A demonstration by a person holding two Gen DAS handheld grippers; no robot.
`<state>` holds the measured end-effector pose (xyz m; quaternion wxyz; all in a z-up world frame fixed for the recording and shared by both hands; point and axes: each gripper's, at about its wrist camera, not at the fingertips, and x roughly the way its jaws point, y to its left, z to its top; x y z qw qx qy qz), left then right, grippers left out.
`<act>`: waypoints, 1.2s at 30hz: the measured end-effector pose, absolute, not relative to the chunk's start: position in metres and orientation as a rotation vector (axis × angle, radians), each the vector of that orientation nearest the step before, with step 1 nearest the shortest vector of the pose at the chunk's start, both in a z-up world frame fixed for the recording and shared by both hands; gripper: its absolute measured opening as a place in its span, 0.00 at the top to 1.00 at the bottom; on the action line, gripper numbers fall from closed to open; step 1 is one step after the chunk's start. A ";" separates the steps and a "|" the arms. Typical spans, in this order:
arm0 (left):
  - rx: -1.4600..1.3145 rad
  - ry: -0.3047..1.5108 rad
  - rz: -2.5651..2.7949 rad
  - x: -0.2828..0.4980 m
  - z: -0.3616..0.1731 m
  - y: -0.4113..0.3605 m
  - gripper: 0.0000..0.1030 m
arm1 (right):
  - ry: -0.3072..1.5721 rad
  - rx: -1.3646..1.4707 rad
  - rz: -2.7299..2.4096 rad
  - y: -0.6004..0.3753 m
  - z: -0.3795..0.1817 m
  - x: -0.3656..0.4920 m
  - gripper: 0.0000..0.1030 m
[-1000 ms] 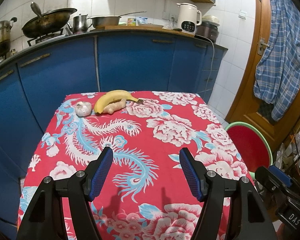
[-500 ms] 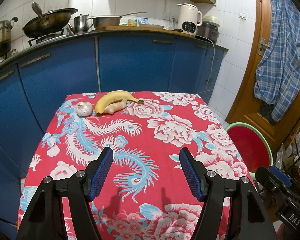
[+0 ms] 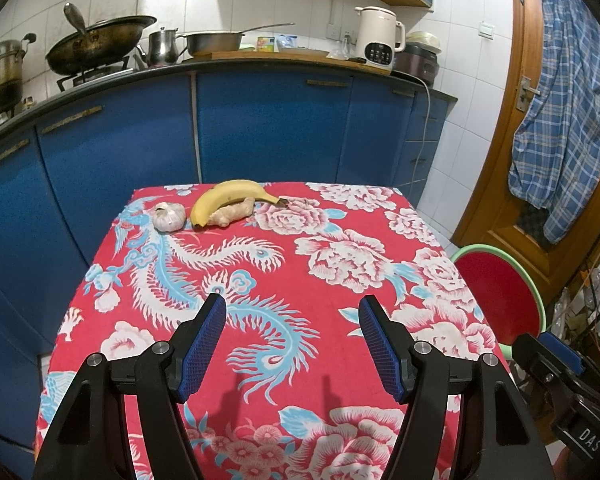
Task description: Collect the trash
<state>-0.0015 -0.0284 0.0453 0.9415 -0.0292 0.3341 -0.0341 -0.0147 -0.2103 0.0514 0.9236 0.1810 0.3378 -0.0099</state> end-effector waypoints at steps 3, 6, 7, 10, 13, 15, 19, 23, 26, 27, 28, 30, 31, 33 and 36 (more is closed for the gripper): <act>-0.060 0.682 -0.070 -0.001 0.045 -0.028 0.32 | 0.694 0.371 -0.020 -0.210 0.051 -0.015 0.30; -0.060 0.682 -0.070 -0.001 0.045 -0.028 0.32 | 0.694 0.371 -0.020 -0.210 0.051 -0.015 0.30; -0.060 0.682 -0.070 -0.002 0.045 -0.028 0.32 | 0.694 0.371 -0.020 -0.211 0.051 -0.015 0.30; -0.060 0.682 -0.070 -0.002 0.045 -0.028 0.32 | 0.694 0.371 -0.020 -0.211 0.050 -0.015 0.30; -0.060 0.682 -0.069 -0.002 0.045 -0.028 0.32 | 0.694 0.371 -0.020 -0.210 0.051 -0.015 0.30; -0.060 0.682 -0.070 -0.002 0.045 -0.028 0.32 | 0.693 0.370 -0.020 -0.210 0.051 -0.015 0.30; -0.060 0.680 -0.071 -0.002 0.045 -0.028 0.32 | 0.692 0.370 -0.020 -0.210 0.050 -0.015 0.30; -0.061 0.678 -0.070 -0.002 0.045 -0.027 0.32 | 0.693 0.371 -0.020 -0.210 0.050 -0.015 0.30; -0.062 0.679 -0.070 -0.002 0.045 -0.026 0.32 | 0.694 0.371 -0.020 -0.210 0.050 -0.015 0.30; -0.062 0.679 -0.070 -0.003 0.045 -0.027 0.32 | 0.694 0.372 -0.020 -0.210 0.050 -0.015 0.30; -0.062 0.679 -0.069 -0.002 0.045 -0.026 0.32 | 0.693 0.371 -0.020 -0.211 0.049 -0.015 0.30; -0.061 0.678 -0.070 -0.003 0.045 -0.027 0.32 | 0.693 0.370 -0.020 -0.210 0.050 -0.016 0.30; -0.061 0.679 -0.069 -0.002 0.045 -0.026 0.32 | 0.693 0.370 -0.020 -0.210 0.049 -0.016 0.30; -0.062 0.680 -0.069 -0.003 0.045 -0.026 0.32 | 0.694 0.370 -0.020 -0.210 0.049 -0.016 0.30; -0.064 0.685 -0.066 -0.004 0.043 -0.024 0.32 | 0.695 0.368 -0.021 -0.209 0.051 -0.015 0.30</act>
